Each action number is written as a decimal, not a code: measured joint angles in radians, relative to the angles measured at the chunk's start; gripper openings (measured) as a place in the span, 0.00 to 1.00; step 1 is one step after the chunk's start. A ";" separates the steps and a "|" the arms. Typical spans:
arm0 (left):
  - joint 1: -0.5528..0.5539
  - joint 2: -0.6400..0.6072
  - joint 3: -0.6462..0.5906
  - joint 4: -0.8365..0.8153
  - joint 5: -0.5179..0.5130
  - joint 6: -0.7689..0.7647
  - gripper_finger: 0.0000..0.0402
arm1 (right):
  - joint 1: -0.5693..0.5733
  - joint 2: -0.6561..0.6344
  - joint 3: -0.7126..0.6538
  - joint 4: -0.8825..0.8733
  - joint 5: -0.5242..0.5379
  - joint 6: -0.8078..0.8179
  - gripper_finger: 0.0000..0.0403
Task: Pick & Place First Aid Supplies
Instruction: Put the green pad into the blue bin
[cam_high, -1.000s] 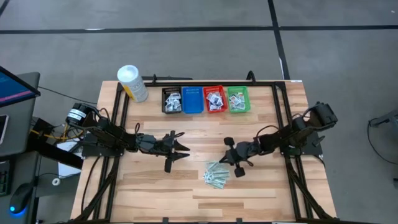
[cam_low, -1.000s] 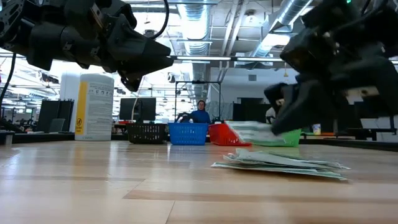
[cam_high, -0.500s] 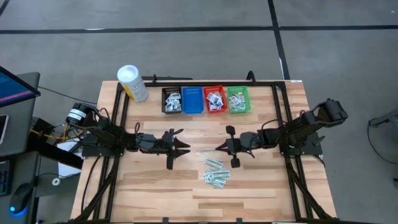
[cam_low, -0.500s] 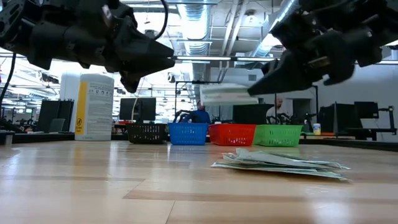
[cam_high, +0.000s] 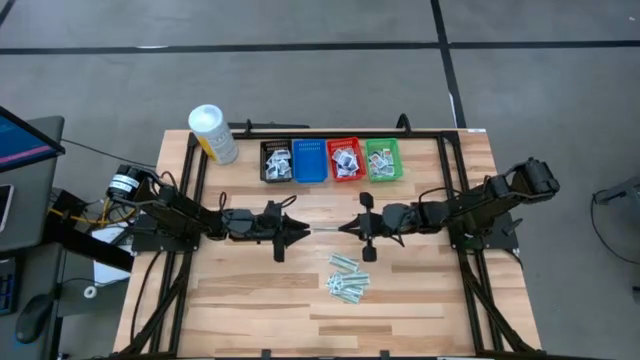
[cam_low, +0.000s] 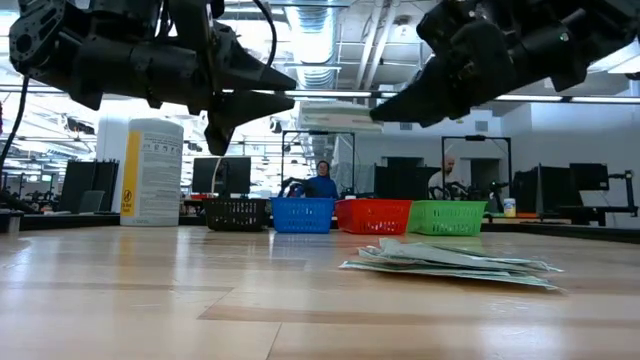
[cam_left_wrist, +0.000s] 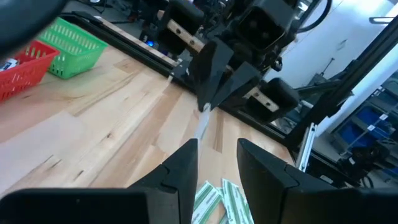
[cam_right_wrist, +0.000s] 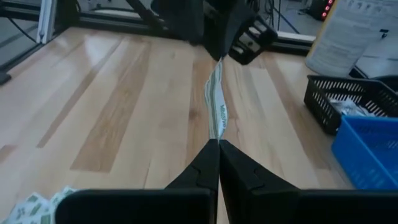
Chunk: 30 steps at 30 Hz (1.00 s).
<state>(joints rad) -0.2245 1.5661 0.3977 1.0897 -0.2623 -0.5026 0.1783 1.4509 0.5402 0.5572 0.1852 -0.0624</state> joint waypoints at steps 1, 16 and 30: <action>0.000 0.000 0.000 -0.001 0.000 0.001 0.28 | 0.000 0.000 0.005 -0.001 0.000 0.000 0.00; 0.000 0.000 0.000 -0.010 -0.014 0.094 0.28 | 0.005 0.000 0.065 -0.003 -0.004 -0.026 0.00; 0.015 0.000 0.000 -0.004 -0.060 0.109 0.12 | 0.005 0.010 0.076 -0.011 -0.004 -0.043 0.00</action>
<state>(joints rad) -0.2092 1.5661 0.3975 1.0862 -0.3222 -0.3934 0.1829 1.4612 0.6163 0.5462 0.1810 -0.1051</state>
